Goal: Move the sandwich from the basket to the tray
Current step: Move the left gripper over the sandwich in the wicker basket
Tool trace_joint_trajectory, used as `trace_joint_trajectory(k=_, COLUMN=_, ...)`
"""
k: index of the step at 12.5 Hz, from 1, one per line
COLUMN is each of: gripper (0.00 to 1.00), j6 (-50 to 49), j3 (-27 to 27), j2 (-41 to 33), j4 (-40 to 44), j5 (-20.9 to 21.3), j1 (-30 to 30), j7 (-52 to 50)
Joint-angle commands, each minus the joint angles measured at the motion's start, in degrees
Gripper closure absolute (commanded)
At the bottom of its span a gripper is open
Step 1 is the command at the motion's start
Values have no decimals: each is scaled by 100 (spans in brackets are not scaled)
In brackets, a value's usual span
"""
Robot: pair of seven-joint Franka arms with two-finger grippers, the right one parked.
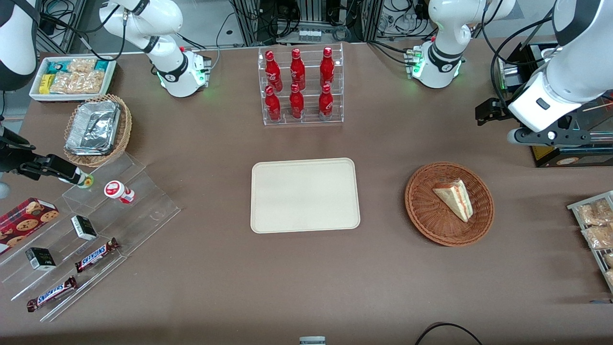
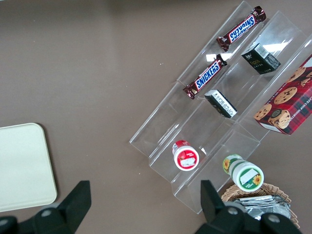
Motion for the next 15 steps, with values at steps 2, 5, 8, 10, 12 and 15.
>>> trace_joint_trajectory(k=2, gripper=0, j6=52, j3=-51, j2=109, j4=62, j5=-78, j1=57, j7=137)
trace_joint_trajectory(k=5, gripper=0, j6=255, j3=-51, j2=390, j4=9, j5=-42, j1=75, j7=146)
trace_joint_trajectory(k=8, gripper=0, j6=832, j3=-25, j2=461, j4=-524, j5=10, j1=84, j7=137)
trace_joint_trajectory(k=10, gripper=0, j6=1438, j3=-16, j2=409, j4=-1061, j5=28, j1=101, j7=137)
trace_joint_trajectory(k=12, gripper=0, j6=1914, j3=-7, j2=417, j4=-1448, j5=115, j1=101, j7=137)
trace_joint_trajectory(k=15, gripper=0, j6=3029, j3=176, j2=400, j4=-2274, j5=168, j1=92, j7=137)
